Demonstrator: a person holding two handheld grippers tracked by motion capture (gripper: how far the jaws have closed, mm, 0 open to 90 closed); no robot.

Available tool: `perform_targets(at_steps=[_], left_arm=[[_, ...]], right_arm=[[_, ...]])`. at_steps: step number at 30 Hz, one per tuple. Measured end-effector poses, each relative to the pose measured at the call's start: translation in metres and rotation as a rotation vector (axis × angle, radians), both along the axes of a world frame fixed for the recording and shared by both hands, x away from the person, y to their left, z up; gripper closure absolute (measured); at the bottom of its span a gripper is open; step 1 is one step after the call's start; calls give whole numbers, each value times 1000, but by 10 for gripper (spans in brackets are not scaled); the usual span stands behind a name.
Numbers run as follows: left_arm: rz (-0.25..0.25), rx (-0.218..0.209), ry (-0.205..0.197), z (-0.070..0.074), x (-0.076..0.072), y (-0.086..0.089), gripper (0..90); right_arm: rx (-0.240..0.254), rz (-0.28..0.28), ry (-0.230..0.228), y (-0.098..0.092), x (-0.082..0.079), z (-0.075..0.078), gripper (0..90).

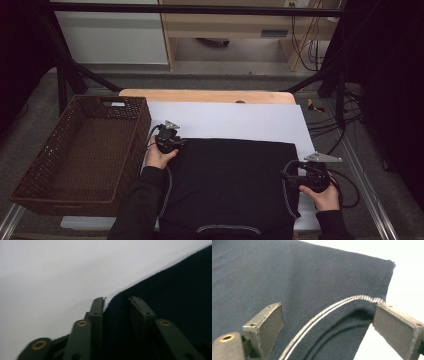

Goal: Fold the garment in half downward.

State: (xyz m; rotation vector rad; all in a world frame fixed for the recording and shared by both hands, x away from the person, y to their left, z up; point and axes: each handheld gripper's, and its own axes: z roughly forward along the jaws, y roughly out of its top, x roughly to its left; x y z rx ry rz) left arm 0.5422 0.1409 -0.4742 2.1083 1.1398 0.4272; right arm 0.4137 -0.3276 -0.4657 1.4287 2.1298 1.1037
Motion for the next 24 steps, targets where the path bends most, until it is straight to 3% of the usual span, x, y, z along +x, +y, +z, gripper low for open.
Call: perform_targets(at_steps=[3,9,14,21,24], left_arm=[[-23,13,-5,1,-2,-2,755],[-33,43,-33,0,-5,-6,791],[-28,4,-26,-2,-5,-3,795],[-34,12,-33,-2,-5,-3,797],[-35,13,-34,-2,-5,-3,797]], right_arm=[[11,-13,-11,-1,8,2,135],[20,-34,-47,-3,34,8,160],[-31,-53,-6,-3,57,0,164],[-89,-103,19,-9,80,-9,194],[-112,-107,53,-11,88,-14,213]])
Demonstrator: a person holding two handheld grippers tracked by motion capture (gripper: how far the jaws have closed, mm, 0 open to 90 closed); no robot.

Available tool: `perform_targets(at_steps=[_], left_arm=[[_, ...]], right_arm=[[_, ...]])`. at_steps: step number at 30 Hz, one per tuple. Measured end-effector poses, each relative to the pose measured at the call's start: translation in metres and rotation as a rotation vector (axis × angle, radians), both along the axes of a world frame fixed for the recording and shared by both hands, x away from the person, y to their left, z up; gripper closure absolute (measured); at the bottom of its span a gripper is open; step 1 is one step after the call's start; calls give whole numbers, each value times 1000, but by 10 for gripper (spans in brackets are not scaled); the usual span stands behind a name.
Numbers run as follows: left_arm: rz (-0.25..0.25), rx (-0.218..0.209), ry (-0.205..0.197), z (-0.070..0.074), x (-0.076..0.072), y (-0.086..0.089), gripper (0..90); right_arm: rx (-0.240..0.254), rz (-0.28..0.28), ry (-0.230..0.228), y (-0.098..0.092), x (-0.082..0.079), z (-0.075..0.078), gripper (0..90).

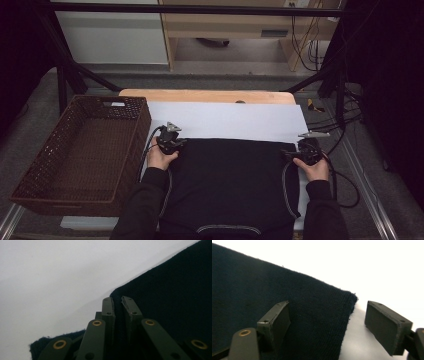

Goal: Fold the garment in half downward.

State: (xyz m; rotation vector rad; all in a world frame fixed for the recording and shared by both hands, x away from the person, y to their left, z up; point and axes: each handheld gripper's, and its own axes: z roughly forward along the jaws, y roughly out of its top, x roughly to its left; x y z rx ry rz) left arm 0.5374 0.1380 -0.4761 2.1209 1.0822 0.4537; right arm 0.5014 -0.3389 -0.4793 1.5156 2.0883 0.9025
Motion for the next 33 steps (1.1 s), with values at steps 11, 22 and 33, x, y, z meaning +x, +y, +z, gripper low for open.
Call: perform_targets(at_steps=[11,22,33], left_arm=[[19,-10,16,2,-1,-1,815],[74,-8,-67,23,20,1,828],[126,-89,-54,19,11,14,544]], right_arm=[[94,78,69,2,0,5,795],[69,-4,-45,1,20,16,828],[70,-48,-119,-5,15,15,412]])
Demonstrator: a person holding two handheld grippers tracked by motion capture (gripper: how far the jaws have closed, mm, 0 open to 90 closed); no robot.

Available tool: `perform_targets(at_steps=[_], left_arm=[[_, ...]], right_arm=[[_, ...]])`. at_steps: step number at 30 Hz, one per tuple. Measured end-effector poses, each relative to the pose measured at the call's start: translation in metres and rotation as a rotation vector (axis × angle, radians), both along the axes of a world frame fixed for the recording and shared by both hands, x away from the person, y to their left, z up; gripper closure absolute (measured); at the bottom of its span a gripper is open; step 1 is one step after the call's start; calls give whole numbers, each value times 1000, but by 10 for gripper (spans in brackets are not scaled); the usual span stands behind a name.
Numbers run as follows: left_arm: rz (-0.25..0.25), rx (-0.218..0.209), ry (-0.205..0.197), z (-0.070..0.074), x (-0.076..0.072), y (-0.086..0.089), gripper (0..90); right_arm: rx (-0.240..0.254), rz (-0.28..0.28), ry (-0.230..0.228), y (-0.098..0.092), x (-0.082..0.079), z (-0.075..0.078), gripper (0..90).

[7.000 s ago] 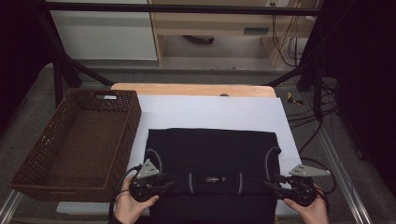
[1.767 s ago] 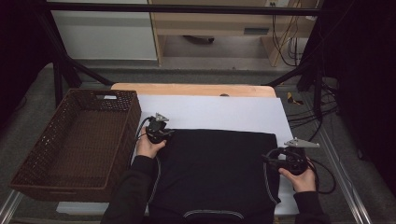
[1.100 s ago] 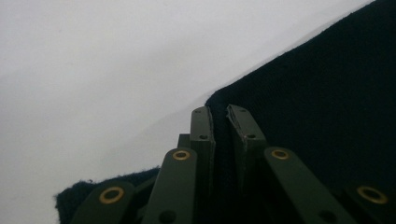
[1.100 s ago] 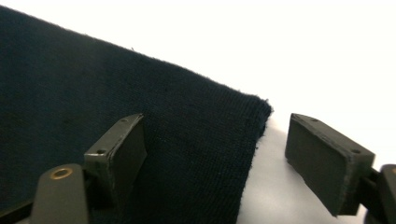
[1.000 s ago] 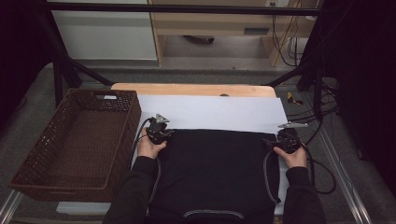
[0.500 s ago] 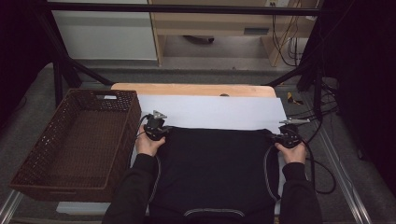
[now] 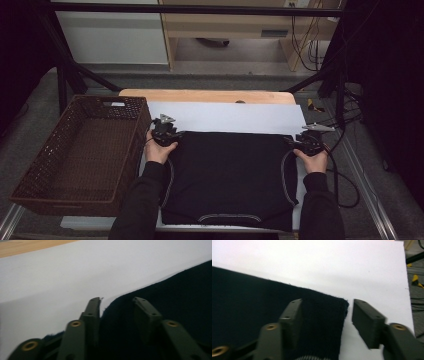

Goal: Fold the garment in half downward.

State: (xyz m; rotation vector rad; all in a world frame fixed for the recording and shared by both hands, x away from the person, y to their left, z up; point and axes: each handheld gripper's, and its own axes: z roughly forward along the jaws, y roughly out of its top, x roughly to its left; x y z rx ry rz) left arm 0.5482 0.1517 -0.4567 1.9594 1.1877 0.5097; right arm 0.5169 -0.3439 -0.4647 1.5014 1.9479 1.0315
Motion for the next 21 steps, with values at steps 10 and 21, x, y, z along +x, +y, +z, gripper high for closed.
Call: perform_targets(at_steps=[10,21], left_arm=[[-67,-107,-68,17,-46,8,211],[-117,-157,-64,17,-87,16,40]], right_arm=[[69,76,-36,0,-37,20,124],[91,133,-20,12,-68,27,22]])
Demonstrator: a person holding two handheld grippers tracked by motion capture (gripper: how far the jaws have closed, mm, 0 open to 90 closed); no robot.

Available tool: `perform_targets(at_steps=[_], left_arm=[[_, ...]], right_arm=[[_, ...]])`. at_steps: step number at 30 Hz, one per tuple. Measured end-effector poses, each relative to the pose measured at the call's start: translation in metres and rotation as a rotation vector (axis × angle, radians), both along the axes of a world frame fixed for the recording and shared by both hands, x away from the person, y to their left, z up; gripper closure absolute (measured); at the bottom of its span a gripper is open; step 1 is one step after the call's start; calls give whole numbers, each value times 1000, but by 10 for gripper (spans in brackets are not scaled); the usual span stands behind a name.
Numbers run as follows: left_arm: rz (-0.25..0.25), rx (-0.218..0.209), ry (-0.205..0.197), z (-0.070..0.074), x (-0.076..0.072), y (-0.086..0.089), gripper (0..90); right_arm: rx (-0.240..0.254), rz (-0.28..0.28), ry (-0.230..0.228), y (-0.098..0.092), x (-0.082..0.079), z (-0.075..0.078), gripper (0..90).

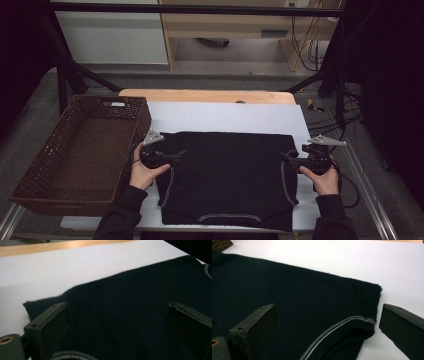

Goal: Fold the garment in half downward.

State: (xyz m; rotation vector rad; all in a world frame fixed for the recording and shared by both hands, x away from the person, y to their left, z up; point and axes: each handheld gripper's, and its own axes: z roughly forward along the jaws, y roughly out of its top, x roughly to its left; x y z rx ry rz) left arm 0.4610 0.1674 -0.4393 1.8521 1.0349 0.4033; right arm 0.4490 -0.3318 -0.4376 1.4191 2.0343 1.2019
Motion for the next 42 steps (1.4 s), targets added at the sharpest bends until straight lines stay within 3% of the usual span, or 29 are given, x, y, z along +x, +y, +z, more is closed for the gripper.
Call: perform_targets(at_steps=[8,15,23,33,42], left_arm=[[-19,7,-2,-6,-24,5,36],[-40,11,-15,-11,-38,3,36],[-54,14,-3,-19,-42,2,36],[-52,27,3,-22,-41,1,36],[-45,28,8,-22,-41,3,36]], right_arm=[[-12,13,9,5,-12,-2,21],[-22,1,50,6,-17,-15,29],[-57,-24,112,3,-21,-34,41],[-80,-46,166,2,-18,-44,59],[-102,-50,162,9,-21,-44,111]])
